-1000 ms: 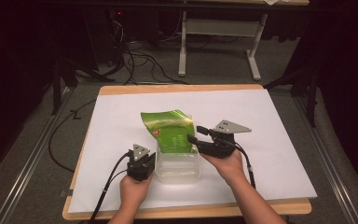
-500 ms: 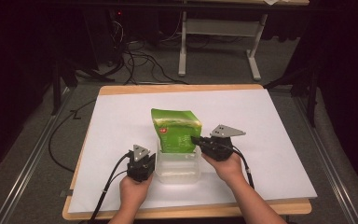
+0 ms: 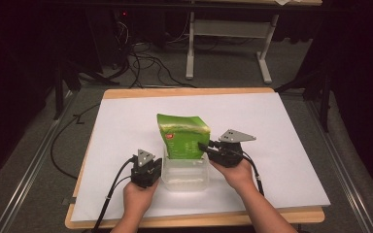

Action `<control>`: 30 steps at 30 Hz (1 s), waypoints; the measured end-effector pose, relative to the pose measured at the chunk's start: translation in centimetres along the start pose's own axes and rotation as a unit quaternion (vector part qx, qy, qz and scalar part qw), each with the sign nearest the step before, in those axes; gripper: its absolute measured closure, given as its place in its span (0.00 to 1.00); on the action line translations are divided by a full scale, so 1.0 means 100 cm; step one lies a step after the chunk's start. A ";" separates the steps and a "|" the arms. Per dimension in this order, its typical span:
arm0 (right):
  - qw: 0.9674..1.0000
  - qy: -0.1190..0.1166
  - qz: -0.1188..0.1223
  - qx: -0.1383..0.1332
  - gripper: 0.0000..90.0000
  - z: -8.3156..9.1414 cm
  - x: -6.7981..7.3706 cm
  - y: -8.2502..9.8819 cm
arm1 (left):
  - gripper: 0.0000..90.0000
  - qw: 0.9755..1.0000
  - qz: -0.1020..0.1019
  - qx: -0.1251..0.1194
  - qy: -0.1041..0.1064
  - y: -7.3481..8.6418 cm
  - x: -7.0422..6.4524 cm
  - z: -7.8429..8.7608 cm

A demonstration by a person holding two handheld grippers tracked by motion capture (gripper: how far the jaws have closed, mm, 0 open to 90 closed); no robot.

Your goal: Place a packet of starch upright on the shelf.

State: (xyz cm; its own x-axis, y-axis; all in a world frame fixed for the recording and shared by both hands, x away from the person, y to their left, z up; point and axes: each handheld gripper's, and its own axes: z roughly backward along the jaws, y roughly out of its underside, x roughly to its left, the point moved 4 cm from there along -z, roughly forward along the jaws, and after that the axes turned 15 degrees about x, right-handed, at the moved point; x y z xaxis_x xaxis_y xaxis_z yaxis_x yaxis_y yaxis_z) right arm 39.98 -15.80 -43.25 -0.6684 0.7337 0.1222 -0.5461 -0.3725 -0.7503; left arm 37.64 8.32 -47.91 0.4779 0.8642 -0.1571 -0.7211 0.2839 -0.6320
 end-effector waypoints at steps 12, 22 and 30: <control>0.999 0.052 0.007 -0.009 0.34 0.039 -0.010 0.014 | 0.60 0.998 -0.003 -0.004 -0.070 0.003 0.067 0.055; 0.990 0.136 -0.037 0.011 0.34 0.092 -0.058 0.075 | 0.54 0.999 0.034 -0.007 -0.038 0.044 0.111 0.079; 0.989 0.127 -0.074 0.025 0.36 0.083 -0.070 0.085 | 0.52 0.999 0.008 0.019 -0.048 0.042 0.104 0.064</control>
State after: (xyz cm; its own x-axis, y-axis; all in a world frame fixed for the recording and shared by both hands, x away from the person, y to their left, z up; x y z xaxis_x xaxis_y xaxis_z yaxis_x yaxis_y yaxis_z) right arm 35.85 -28.87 -45.06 -0.4343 0.8990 0.0561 -0.6573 -0.2737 -0.7022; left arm 36.38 21.13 -47.33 0.4171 0.9040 -0.0936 -0.7485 0.2832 -0.5996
